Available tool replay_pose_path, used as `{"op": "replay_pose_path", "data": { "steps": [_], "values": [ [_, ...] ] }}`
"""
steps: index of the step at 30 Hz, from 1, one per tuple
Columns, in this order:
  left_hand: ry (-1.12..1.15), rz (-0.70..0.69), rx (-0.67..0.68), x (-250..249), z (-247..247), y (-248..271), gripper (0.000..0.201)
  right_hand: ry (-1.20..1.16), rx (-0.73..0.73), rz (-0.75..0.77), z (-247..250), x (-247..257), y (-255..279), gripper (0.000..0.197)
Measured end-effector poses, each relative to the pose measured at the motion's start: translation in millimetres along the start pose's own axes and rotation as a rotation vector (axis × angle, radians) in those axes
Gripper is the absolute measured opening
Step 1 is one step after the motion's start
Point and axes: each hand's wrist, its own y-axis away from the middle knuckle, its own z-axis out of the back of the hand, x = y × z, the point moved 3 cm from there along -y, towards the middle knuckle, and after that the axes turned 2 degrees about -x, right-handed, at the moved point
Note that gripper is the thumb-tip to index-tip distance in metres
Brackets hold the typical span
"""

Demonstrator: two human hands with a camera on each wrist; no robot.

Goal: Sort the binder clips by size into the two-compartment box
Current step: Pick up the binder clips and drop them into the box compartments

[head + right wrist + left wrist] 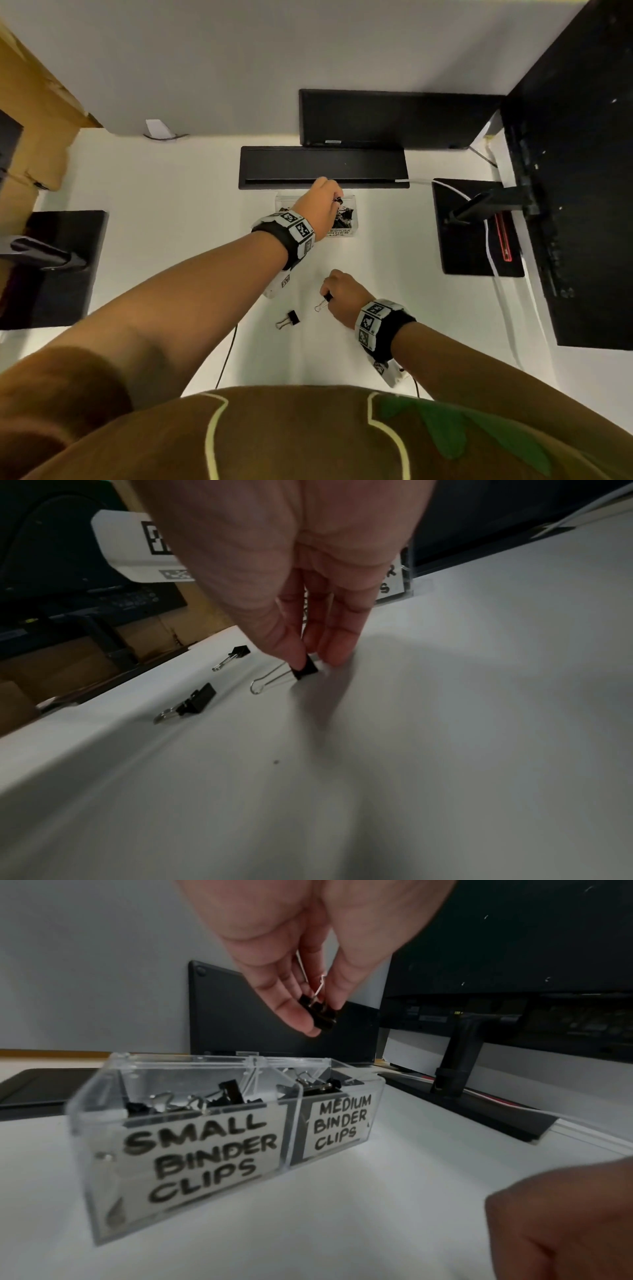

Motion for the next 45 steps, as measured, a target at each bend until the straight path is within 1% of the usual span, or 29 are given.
{"op": "replay_pose_path", "data": {
  "steps": [4, 7, 9, 12, 15, 17, 20, 22, 25, 28, 30, 33, 34, 35, 36, 38, 40, 43, 45],
  "values": [
    [-0.004, -0.008, 0.013, -2, -11, -6, 0.017, -0.073, -0.060, -0.050, 7, -15, 9, 0.018],
    [-0.042, 0.019, 0.037, 2, -17, -4, 0.018, -0.106, -0.140, -0.087, 21, -25, 12, 0.015],
    [-0.062, 0.021, 0.031, 7, -17, 0, 0.024, -0.157, -0.242, -0.116, 40, -28, 10, 0.014],
    [-0.145, -0.033, 0.014, 15, -15, 8, 0.034, -0.257, -0.412, -0.134, 78, -26, 1, 0.014],
    [-0.145, -0.020, -0.018, 25, -7, 19, 0.034, -0.250, -0.510, -0.113, 110, -21, -20, 0.016],
    [-0.150, 0.020, -0.056, 37, -2, 33, 0.032, -0.185, -0.513, -0.111, 121, -16, -37, 0.018],
    [-0.126, 0.095, -0.127, 59, 4, 59, 0.027, -0.103, -0.451, -0.164, 123, -8, -54, 0.020],
    [-0.123, 0.163, -0.130, 77, 6, 76, 0.024, -0.048, -0.426, -0.189, 120, -5, -62, 0.019],
    [-0.108, 0.268, -0.091, 101, 6, 97, 0.025, 0.018, -0.418, -0.170, 117, -3, -69, 0.019],
    [-0.063, 0.329, -0.023, 112, 0, 113, 0.027, 0.136, -0.379, -0.166, 113, -4, -74, 0.024],
    [-0.036, 0.348, 0.021, 114, -6, 119, 0.032, 0.148, -0.410, -0.173, 111, -3, -71, 0.026],
    [-0.039, 0.375, 0.106, 115, -15, 125, 0.042, 0.085, -0.498, -0.069, 103, 17, -57, 0.029],
    [-0.048, 0.373, 0.122, 115, -18, 126, 0.044, 0.057, -0.490, -0.026, 96, 26, -50, 0.031],
    [-0.059, 0.367, 0.130, 115, -21, 126, 0.043, 0.043, -0.452, 0.026, 86, 34, -44, 0.031],
    [-0.065, 0.359, 0.129, 115, -22, 126, 0.041, 0.049, -0.383, 0.084, 72, 42, -37, 0.029],
    [-0.076, 0.345, 0.120, 113, -24, 125, 0.034, 0.123, -0.195, 0.202, 42, 55, -26, 0.025],
    [-0.101, 0.334, 0.117, 112, -24, 124, 0.026, 0.217, -0.033, 0.300, 16, 62, -19, 0.028],
    [-0.110, 0.328, 0.116, 110, -23, 126, 0.021, 0.307, 0.123, 0.366, -10, 66, -13, 0.042],
    [-0.123, 0.330, 0.119, 108, -21, 126, 0.019, 0.310, 0.175, 0.360, -22, 63, -10, 0.044]
  ]
}}
